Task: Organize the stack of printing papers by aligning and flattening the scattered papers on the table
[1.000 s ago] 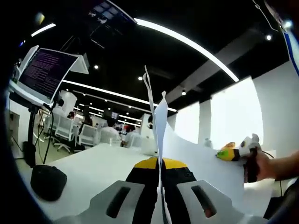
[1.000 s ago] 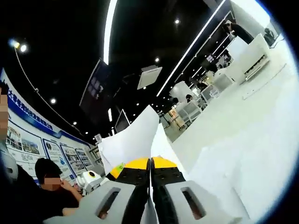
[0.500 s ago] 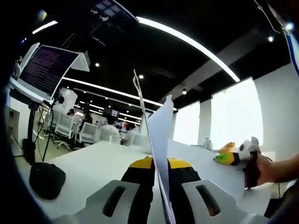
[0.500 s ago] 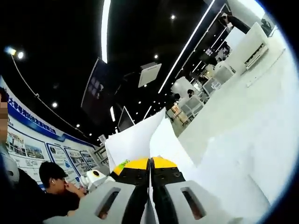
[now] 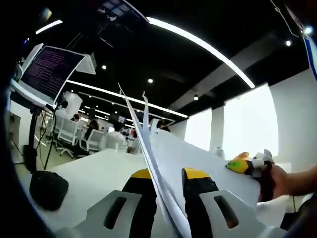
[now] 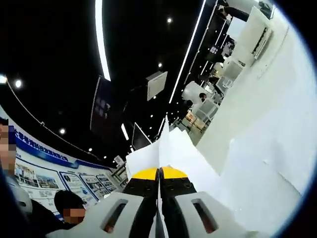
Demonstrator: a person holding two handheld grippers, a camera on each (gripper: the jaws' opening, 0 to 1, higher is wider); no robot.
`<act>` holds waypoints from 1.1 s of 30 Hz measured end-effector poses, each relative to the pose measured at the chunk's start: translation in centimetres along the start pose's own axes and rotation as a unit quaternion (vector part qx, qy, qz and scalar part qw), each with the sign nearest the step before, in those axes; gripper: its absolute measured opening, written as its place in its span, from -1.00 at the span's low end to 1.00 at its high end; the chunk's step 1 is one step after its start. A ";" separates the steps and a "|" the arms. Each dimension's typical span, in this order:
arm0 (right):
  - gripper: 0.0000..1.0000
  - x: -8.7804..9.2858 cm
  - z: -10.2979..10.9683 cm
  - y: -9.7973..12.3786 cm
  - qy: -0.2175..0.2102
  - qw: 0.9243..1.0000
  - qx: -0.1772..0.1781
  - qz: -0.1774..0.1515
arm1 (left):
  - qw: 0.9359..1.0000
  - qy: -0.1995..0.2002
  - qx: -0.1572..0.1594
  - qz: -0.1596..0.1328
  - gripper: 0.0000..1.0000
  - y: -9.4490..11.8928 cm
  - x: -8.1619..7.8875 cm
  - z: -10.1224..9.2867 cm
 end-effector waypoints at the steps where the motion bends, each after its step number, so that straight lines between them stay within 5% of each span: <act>1: -1.00 0.1 0.0 -0.1 -0.002 1.000 0.000 0.001 | 1.000 0.000 0.000 0.000 -0.54 0.0 0.0 0.0; 9: -1.00 -0.4 0.2 -0.2 -0.048 0.998 -0.033 -0.020 | 1.000 0.005 0.001 -0.001 -0.50 0.0 0.0 0.0; 15: -1.00 -1.1 0.0 0.2 -0.040 0.998 -0.026 -0.028 | 1.000 0.008 0.003 0.000 -0.46 0.0 0.0 -0.1; 23: -1.00 0.1 0.9 -0.9 -0.065 0.997 -0.049 -0.016 | 1.000 0.014 0.004 -0.001 -0.46 0.0 0.0 0.0; 33: -1.00 0.2 1.0 -0.7 -0.068 0.996 -0.055 -0.014 | 1.000 -0.011 0.010 0.003 -0.87 0.1 0.0 -0.3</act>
Point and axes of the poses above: the point that each gripper's makers call its tool centre point, and the gripper's own axes: y roughly backward along the fingers, z roughly to its left, x roughly out of its underside, the point moved 10 cm from there along y, roughly backward along the fingers, and after that the axes turned 6 degrees about z, right-handed, at the moved point
